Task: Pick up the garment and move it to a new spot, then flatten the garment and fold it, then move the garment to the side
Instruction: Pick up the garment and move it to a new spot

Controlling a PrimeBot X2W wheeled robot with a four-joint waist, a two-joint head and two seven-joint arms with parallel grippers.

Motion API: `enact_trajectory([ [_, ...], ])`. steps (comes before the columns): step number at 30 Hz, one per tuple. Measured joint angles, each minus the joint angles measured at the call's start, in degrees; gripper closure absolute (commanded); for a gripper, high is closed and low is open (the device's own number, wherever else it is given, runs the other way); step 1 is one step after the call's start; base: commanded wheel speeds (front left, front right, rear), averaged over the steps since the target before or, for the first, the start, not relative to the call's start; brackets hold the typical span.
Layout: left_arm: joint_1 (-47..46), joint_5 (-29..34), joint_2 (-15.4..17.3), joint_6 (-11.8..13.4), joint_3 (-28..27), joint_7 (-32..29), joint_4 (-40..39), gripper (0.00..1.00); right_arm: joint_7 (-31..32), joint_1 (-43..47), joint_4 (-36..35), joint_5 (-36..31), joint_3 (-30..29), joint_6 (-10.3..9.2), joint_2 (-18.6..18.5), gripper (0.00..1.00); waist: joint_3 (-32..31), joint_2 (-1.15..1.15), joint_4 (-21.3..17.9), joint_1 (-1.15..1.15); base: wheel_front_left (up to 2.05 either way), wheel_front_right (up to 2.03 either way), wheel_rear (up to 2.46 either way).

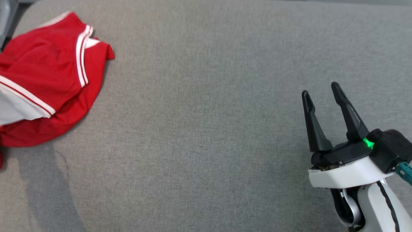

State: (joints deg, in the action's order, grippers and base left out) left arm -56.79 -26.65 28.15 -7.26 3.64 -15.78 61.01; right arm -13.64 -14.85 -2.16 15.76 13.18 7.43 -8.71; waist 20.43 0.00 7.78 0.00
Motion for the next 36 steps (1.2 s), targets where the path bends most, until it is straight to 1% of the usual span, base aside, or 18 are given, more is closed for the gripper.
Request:
enact_trajectory([
  [5, 1.3, -0.4, 0.1, -0.1, 5.0, 0.2, -6.2, 1.00, -0.7, 2.4, 1.5, 1.0, -0.6, 0.00, 1.3, 0.00, -5.1, 0.00, -0.9, 0.00, 0.00, 0.00, 0.00],
  [11, 3.0, -3.0, 0.1, -0.1, 10.8, -1.4, -17.5, 1.00, -1.1, 4.7, 2.1, 1.6, -1.5, 0.00, 2.2, 0.00, -10.8, 0.00, -2.8, 0.00, 0.00, 0.00, 0.00],
  [16, 4.3, -3.2, -0.1, -0.1, 12.6, -2.4, -28.2, 1.00, -1.2, 6.1, 2.0, 1.6, -1.7, 0.00, 2.3, 0.00, -13.9, 0.00, -5.5, 0.00, 0.00, 0.00, 0.00],
  [19, 5.0, -3.2, -0.7, 0.5, 13.4, -3.7, -34.9, 1.00, -1.2, 6.6, 1.7, 1.6, -1.8, 0.00, 2.1, 0.00, -15.2, 0.00, -7.4, 0.00, 0.00, 0.00, 0.00],
  [22, 5.8, -3.4, -2.0, 1.7, 14.0, -5.1, -41.2, 1.00, -1.2, 7.3, 1.5, 1.9, -2.3, 0.00, 1.8, 0.00, -16.5, 0.00, -9.1, 0.00, 0.00, 0.00, 0.00],
  [23, 5.8, -3.4, -2.0, 1.7, 14.0, -5.1, -41.2, 1.00, -1.2, 7.3, 1.5, 1.9, -2.3, 0.00, 1.8, 0.00, -16.5, 0.00, -9.1, 0.00, 0.00, 0.00, 0.00],
  [24, 5.9, -3.7, -2.4, 2.1, 14.1, -5.4, -43.1, 1.00, -1.2, 7.3, 1.5, 1.9, -2.3, -0.01, 1.7, 0.00, -16.8, 0.00, -9.6, 0.00, 0.00, 0.00, 0.00],
  [30, 6.1, -5.5, -6.8, 4.5, 15.8, -8.5, -54.0, 1.00, -1.3, 7.7, 1.1, 2.1, -3.0, -0.01, 1.4, 0.00, -18.0, 0.00, -13.4, 0.00, 0.00, 0.00, 0.00],
  [33, 8.0, -6.4, -7.9, 5.3, 16.7, -9.9, -56.4, 1.00, -1.3, 7.9, 0.9, 2.2, -3.5, 0.00, 1.5, 0.00, -17.6, 0.00, -14.6, 0.00, 0.00, 0.00, 0.00],
  [36, 11.7, -7.1, -8.9, 5.9, 17.9, -10.2, -56.8, 1.00, -1.3, 8.3, 0.8, 2.4, -3.8, 0.00, 1.6, 0.00, -16.7, 0.00, -15.5, 0.00, 0.00, 0.00, 0.00],
])
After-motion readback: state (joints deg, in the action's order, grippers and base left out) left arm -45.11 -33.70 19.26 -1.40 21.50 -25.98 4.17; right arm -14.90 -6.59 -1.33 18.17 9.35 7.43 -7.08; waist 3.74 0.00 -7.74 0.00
